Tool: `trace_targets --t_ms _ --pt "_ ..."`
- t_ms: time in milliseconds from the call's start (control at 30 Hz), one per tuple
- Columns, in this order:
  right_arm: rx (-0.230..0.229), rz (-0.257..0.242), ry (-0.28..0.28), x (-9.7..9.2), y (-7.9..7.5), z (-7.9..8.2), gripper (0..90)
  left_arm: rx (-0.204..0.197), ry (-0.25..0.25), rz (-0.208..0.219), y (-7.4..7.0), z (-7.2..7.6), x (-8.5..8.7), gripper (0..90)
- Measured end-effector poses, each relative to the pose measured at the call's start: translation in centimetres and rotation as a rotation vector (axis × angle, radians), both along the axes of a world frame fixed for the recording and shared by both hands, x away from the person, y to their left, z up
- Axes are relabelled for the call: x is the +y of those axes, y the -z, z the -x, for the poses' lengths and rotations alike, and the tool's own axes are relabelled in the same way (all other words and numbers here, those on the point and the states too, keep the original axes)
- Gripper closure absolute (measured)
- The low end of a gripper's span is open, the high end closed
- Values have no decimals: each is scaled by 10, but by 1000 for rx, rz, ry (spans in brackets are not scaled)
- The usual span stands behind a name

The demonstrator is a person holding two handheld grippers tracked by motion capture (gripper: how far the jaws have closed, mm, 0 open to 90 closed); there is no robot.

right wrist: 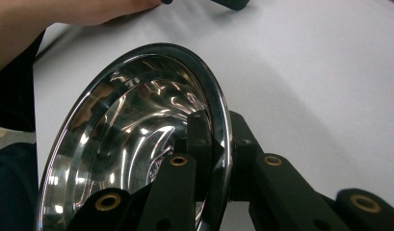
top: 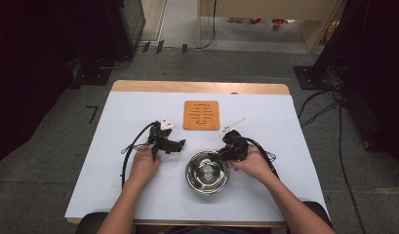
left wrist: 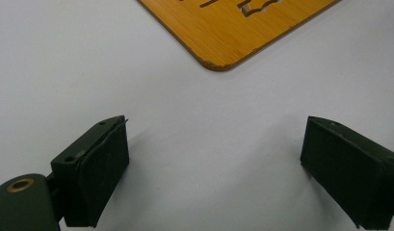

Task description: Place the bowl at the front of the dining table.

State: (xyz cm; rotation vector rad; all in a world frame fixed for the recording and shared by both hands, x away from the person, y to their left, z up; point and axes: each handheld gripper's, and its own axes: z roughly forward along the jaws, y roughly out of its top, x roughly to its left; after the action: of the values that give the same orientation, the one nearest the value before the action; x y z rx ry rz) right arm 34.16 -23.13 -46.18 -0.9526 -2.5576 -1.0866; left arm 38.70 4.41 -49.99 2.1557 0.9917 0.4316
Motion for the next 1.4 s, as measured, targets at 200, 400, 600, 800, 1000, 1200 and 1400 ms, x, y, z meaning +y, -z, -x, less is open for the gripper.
trace_targets --t_ms 200,400,600,800,1000,1200,1400 --pt "-7 -15 28 -2 0 -2 840 0 -1 1 0 0 0 96" --pt "-13 -28 44 -4 -2 -3 840 1 0 0 0 0 0 96" --pt "7 -52 77 -9 -1 -6 841 1 0 -1 0 0 0 96" --pt "8 -54 85 -9 0 -7 840 0 -1 2 0 0 0 96" --pt "12 -65 112 -11 1 -9 840 0 -1 1 0 0 0 96" --pt "24 -78 144 -13 4 -12 840 0 -1 1 0 0 0 96" --pt "16 -74 174 -14 6 -14 840 1 0 1 0 0 0 96"
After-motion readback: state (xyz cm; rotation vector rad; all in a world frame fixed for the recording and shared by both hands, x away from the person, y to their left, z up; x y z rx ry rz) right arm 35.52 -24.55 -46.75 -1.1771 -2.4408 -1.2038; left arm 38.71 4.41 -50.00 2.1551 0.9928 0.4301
